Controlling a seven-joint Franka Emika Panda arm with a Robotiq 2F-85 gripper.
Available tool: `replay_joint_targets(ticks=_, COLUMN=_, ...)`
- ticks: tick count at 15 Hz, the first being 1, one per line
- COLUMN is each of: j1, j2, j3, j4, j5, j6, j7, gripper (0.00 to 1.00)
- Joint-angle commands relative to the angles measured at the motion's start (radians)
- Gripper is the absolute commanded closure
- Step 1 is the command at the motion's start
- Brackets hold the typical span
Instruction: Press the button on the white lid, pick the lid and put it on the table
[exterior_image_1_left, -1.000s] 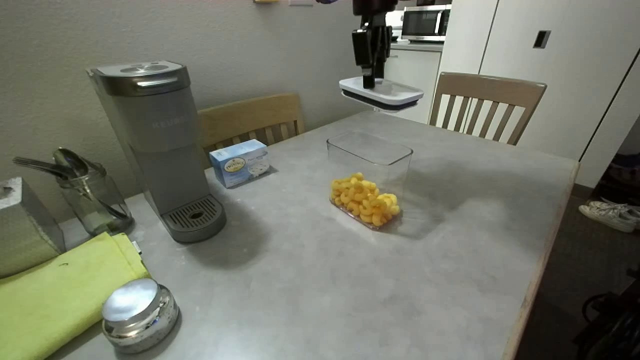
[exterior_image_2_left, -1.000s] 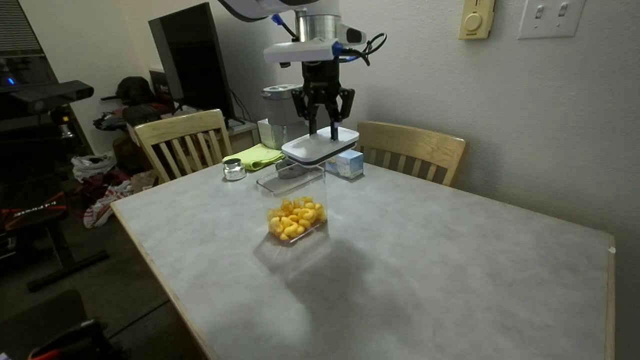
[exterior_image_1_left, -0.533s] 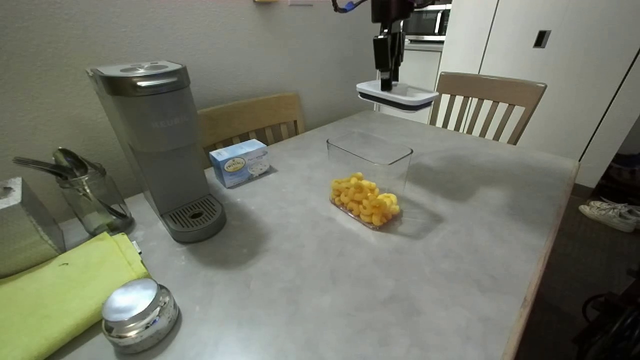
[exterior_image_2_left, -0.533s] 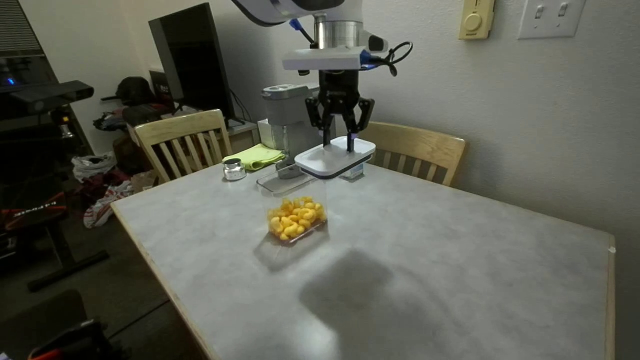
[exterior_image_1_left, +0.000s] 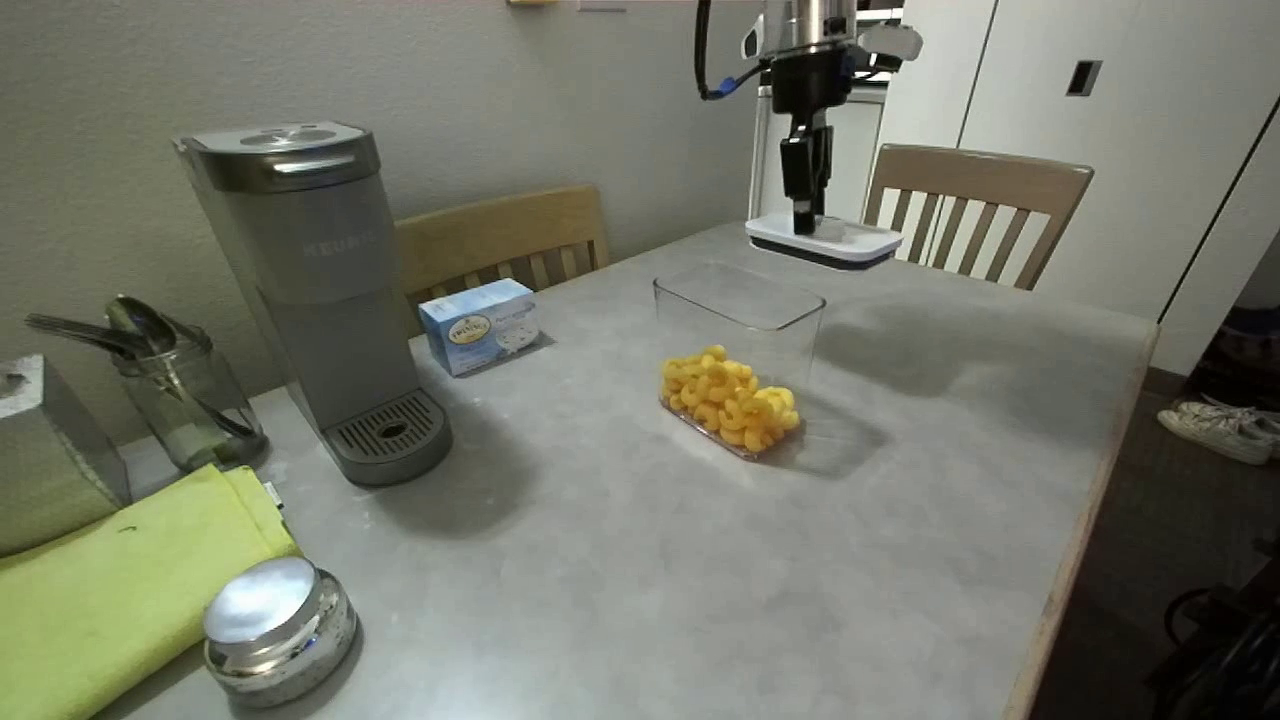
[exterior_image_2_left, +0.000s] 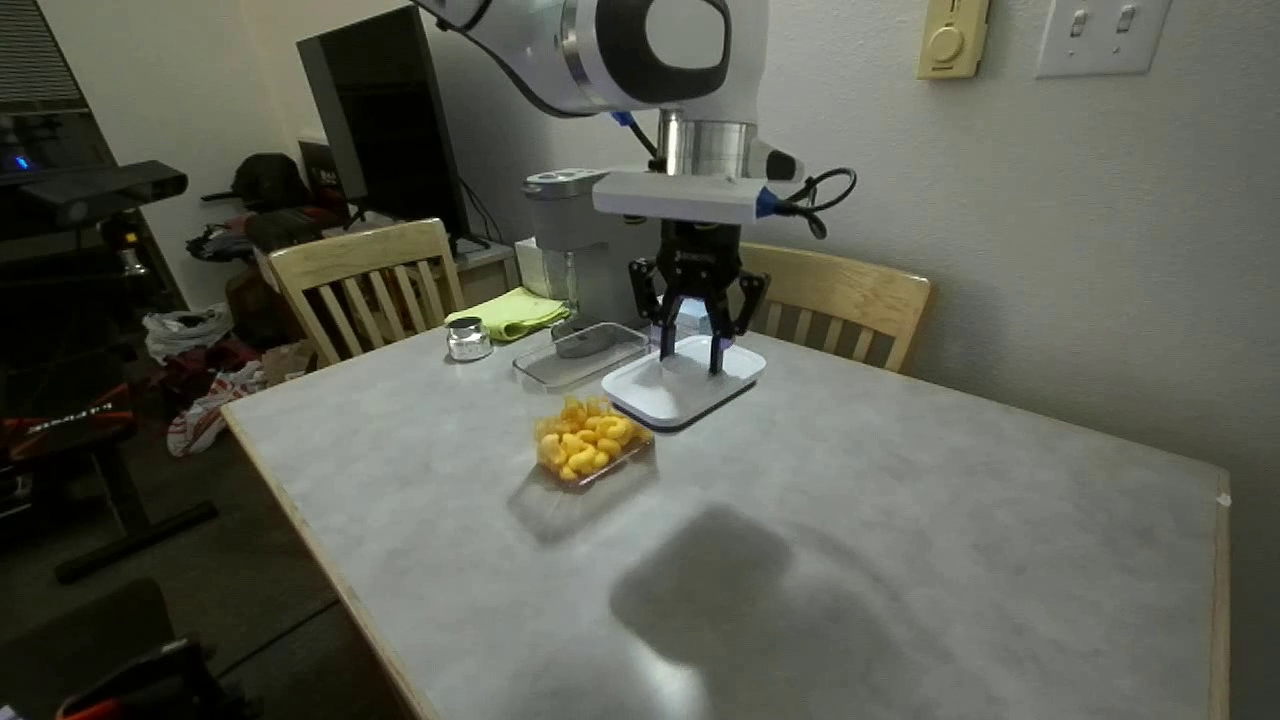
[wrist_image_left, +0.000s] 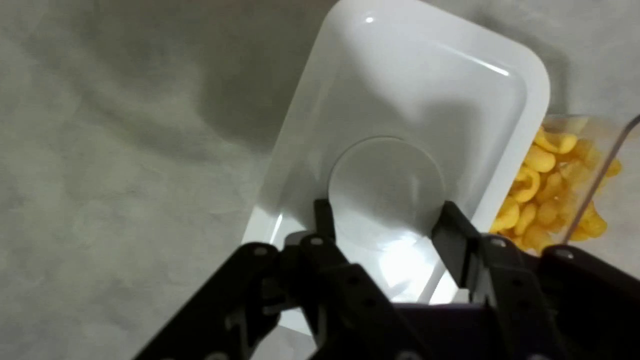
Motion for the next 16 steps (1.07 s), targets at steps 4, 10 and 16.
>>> replay_joint_targets(ticks=4, j1=-0.047, j2=0.054, j3=0.007, j4=-0.041, j5=0.026, j6=0.101, j7=-0.100, gripper=0.73)
replay_joint_targets(ticks=10, j1=-0.059, j2=0.149, j3=0.007, j4=-0.029, j5=0.013, j6=0.164, j7=-0.143, gripper=0.73)
replay_joint_targets(ticks=16, j1=-0.049, j2=0.225, j3=0.005, j4=-0.011, j5=-0.011, j6=0.199, j7=-0.171, gripper=0.73)
